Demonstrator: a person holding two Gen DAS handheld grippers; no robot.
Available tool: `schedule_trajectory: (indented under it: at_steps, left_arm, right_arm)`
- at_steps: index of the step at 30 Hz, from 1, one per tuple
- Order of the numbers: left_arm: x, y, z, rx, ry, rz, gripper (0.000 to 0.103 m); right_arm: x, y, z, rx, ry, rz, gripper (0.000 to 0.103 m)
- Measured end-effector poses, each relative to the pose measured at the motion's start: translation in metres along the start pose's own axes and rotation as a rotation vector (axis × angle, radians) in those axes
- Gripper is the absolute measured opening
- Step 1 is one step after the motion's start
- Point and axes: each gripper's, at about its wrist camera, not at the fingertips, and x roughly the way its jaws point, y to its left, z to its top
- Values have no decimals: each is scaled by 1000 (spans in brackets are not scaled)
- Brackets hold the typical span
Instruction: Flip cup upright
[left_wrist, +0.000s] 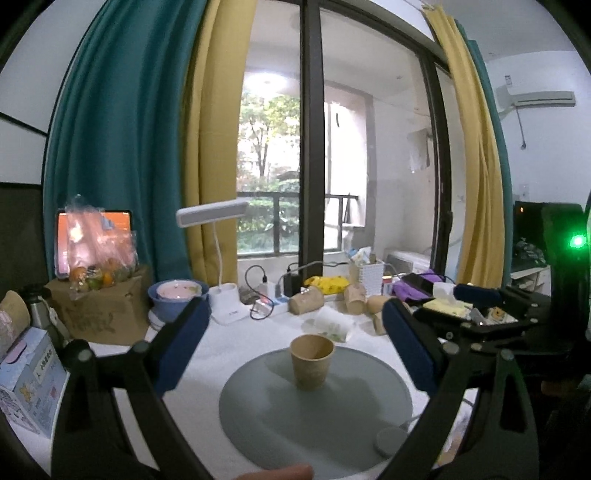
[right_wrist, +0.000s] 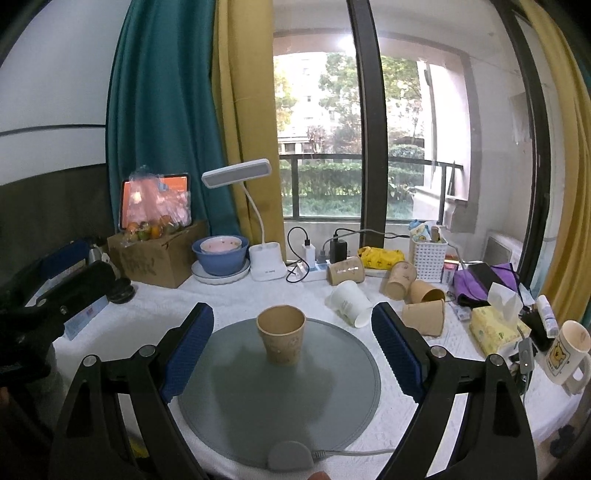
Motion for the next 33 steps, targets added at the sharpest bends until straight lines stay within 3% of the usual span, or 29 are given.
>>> schedule_trajectory:
  at_steps: [33]
  left_arm:
    - [-3, 3, 1, -36, 5, 12, 96]
  right_arm:
    - [-1, -1, 1, 0, 5, 0, 90]
